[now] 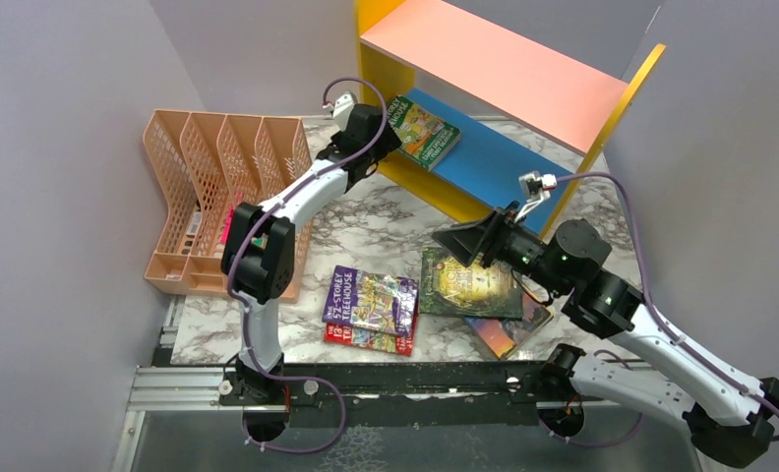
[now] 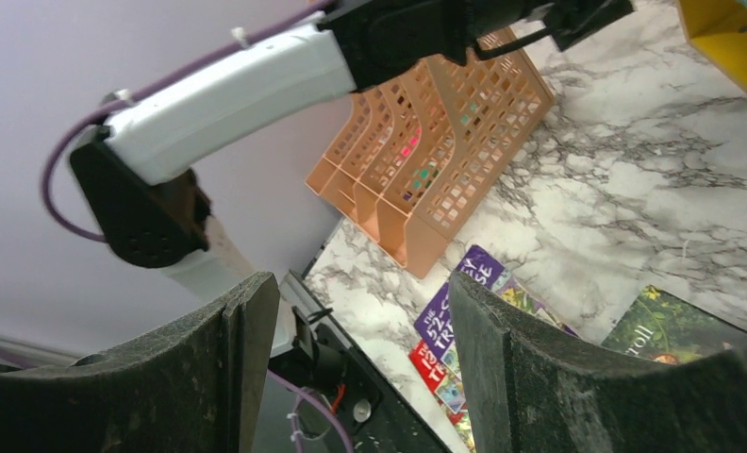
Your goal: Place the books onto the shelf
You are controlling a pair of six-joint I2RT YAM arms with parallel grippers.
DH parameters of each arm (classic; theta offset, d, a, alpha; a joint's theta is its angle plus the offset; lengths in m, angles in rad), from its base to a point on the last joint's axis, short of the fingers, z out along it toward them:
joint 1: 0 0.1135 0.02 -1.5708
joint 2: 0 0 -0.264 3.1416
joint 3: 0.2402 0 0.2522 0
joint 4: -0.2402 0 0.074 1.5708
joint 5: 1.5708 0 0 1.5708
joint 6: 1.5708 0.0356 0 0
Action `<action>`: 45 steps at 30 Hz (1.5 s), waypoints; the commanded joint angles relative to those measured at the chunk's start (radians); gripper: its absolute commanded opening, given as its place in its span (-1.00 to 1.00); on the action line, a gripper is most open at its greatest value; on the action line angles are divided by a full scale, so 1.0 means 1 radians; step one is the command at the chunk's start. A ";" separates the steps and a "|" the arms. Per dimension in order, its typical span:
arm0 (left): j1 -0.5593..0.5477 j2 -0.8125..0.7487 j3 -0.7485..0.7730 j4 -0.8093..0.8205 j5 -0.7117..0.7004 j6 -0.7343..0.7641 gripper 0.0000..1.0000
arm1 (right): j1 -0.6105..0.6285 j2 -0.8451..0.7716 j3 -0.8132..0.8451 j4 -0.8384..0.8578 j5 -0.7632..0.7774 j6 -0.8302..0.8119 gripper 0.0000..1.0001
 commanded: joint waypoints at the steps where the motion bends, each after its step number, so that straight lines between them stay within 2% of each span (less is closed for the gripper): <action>1: 0.001 -0.195 -0.083 -0.025 0.087 0.164 0.68 | 0.003 0.019 -0.012 -0.049 0.009 -0.076 0.42; 9: 0.002 -0.500 -0.273 -0.123 0.236 0.353 0.77 | 0.003 0.158 -0.025 -0.096 -0.065 -0.199 0.49; 17: 0.002 -0.821 -0.451 -0.266 0.272 0.504 0.78 | 0.004 0.455 0.008 -0.067 -0.242 -0.232 0.50; 24: 0.002 -1.019 -0.522 -0.423 0.171 0.533 0.82 | 0.044 0.721 0.136 -0.071 -0.262 -0.335 0.50; 30: 0.002 -1.102 -0.579 -0.446 0.155 0.475 0.84 | 0.066 0.971 0.293 -0.170 -0.313 -0.520 0.51; 34: 0.002 -1.099 -0.596 -0.455 0.167 0.400 0.84 | 0.065 1.099 0.401 -0.258 -0.306 -0.625 0.51; 45: 0.002 -1.109 -0.620 -0.458 0.161 0.365 0.84 | 0.066 1.212 0.452 -0.292 -0.285 -0.719 0.51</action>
